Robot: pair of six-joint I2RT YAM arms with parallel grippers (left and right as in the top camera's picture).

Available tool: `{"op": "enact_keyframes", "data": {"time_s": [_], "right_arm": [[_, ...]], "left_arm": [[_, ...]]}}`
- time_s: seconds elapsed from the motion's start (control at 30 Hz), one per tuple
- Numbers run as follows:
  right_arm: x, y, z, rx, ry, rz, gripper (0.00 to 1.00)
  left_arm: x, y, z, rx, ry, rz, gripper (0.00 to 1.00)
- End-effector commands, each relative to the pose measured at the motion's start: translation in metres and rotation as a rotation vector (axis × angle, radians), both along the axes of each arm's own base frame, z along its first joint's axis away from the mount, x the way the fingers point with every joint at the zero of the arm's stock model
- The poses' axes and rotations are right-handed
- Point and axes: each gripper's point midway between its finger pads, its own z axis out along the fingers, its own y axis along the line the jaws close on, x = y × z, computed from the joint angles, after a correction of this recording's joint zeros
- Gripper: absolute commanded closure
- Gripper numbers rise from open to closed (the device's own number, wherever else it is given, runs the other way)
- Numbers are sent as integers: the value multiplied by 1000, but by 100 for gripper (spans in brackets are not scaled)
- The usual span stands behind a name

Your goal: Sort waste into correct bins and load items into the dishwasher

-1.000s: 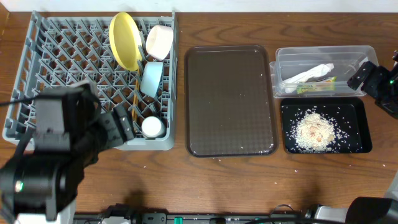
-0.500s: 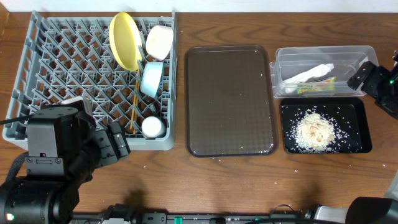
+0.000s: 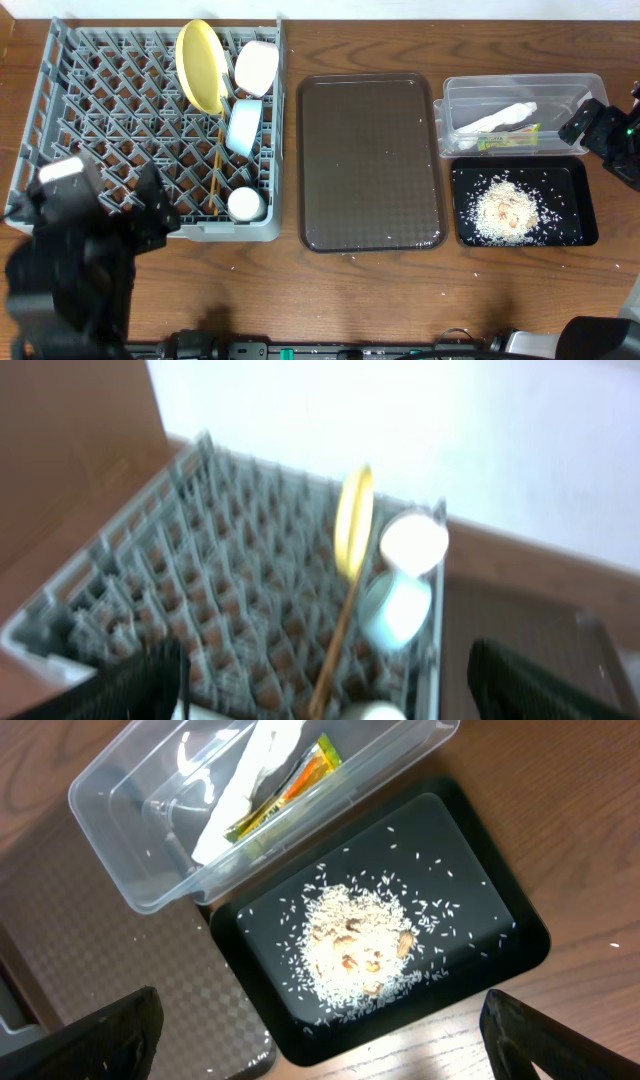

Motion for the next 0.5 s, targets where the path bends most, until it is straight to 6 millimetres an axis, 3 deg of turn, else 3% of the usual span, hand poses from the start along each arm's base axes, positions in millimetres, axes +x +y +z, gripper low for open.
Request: {"op": "enact_keyframes", "data": {"time_s": [0.0, 0.17, 0.47], "right_arm": [[-2, -1, 9, -12, -24, -13, 1], [-2, -1, 9, -12, -24, -13, 1], [-2, -1, 9, -12, -24, -13, 1]], "left_arm": [[-4, 7, -15, 63, -59, 20, 10], [0, 10, -41, 80, -195, 31, 10], [16, 7, -110, 78, -303, 11, 10]]}}
